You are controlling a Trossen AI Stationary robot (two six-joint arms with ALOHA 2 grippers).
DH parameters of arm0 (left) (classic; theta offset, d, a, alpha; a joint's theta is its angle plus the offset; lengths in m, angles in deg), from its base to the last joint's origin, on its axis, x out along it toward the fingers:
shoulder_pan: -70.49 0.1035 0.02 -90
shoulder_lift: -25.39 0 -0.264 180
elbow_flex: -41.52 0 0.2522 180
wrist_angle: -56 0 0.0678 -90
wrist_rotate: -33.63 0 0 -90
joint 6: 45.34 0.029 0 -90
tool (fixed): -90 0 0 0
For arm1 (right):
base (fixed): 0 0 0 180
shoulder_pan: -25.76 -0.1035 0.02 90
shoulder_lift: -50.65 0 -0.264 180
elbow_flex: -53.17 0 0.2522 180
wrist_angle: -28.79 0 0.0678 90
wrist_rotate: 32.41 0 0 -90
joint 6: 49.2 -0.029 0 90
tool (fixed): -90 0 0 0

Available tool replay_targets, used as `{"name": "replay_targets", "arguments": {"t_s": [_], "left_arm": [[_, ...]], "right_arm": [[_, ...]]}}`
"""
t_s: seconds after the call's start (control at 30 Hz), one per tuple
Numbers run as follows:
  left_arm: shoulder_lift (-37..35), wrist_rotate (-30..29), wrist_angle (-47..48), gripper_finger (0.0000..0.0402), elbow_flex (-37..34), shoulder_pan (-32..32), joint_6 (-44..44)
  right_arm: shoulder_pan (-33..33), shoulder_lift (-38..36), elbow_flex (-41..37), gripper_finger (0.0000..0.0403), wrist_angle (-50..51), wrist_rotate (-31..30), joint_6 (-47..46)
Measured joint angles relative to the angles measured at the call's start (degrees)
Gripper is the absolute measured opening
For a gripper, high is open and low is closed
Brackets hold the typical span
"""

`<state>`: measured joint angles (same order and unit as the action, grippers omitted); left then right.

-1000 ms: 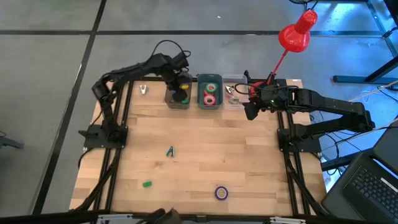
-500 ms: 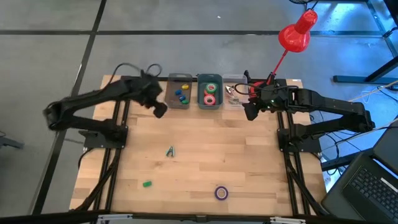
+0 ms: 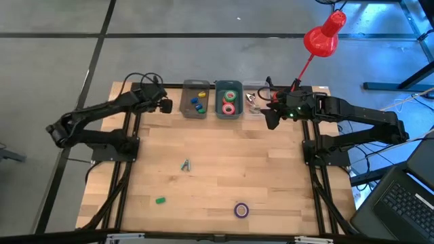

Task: Pick and place Stapler, Stapler remover, tape
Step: Put the blue staple remover into the transparent bin

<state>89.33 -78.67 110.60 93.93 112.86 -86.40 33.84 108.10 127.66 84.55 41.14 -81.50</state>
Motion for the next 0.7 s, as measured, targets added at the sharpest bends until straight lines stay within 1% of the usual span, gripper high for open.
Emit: {"name": "replay_targets", "arguments": {"t_s": [0.13,0.27,0.5,0.6,0.7], "left_arm": [[5.02,1.87,-7.06,0.0282,-2.15,4.06,2.39],[9.71,1.23,-10.82,0.0278,-2.27,7.03,4.88],[15.50,1.75,-16.29,0.0276,-2.27,11.46,10.13],[16.02,-0.12,-17.06,0.0276,-2.21,11.05,9.66],[16.35,-0.37,-17.44,0.0276,-2.18,10.89,8.87]], "right_arm": [[0.00,0.00,0.00,0.0213,0.24,0.10,0.71],[0.00,0.01,0.00,0.0213,0.25,1.45,1.04],[-0.02,0.02,0.00,0.0213,0.33,1.57,1.23],[-0.02,0.02,0.00,0.0213,0.48,1.70,1.23],[0.00,0.02,0.00,0.0213,0.66,1.68,1.29]]}}
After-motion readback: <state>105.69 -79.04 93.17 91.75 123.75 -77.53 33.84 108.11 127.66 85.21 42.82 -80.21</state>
